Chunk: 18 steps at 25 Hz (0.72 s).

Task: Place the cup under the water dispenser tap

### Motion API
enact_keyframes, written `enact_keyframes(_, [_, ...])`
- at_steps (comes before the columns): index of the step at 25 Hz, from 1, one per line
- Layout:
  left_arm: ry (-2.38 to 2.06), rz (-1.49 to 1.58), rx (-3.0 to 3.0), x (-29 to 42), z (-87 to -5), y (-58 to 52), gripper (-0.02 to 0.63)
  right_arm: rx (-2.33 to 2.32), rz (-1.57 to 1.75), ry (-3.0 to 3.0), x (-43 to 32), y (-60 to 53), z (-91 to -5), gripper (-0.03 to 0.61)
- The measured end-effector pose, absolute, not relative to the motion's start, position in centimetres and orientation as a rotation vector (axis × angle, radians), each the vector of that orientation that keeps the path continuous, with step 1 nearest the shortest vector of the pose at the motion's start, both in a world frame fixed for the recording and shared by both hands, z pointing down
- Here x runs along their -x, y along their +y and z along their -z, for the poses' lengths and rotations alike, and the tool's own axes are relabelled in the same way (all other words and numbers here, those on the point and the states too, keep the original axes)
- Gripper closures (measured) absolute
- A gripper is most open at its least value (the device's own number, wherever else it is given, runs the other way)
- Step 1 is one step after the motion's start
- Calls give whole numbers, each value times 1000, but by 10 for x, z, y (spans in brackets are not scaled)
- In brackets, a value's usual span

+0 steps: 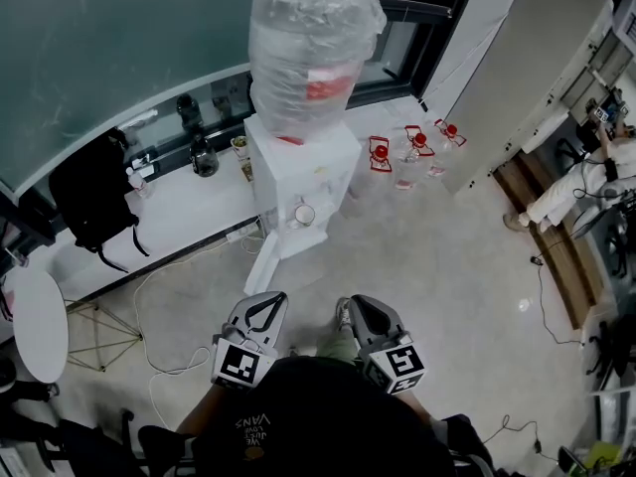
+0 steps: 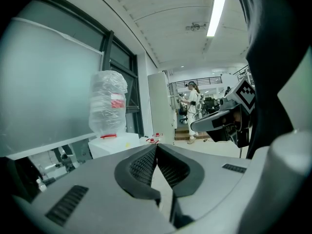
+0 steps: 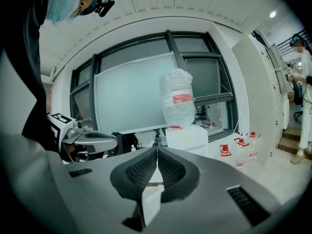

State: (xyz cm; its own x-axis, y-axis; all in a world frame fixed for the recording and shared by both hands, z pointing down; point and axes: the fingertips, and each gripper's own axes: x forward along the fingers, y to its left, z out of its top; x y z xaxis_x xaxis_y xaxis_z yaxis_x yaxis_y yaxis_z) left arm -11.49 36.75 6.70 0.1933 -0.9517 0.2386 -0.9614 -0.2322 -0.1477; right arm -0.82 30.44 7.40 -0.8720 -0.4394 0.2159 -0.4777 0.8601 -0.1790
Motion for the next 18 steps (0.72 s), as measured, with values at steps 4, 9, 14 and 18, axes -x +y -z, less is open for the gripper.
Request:
enact_keyframes(4, [-1914, -431, -2408, 110, -70, 372, 594, -719, -333, -2849, 6, 308, -76, 535])
enact_keyframes(9, [-1904, -423, -2421, 106, -70, 374, 594, -722, -326, -2845, 4, 311, -77, 535])
enact_keyframes(14, [-1894, -417, -2430, 103, -71, 375, 594, -737, -324, -2843, 2, 313, -76, 535])
enact_keyframes(18, [-1888, -423, -2440, 103, -71, 373, 594, -739, -322, -2842, 3, 312, -77, 535])
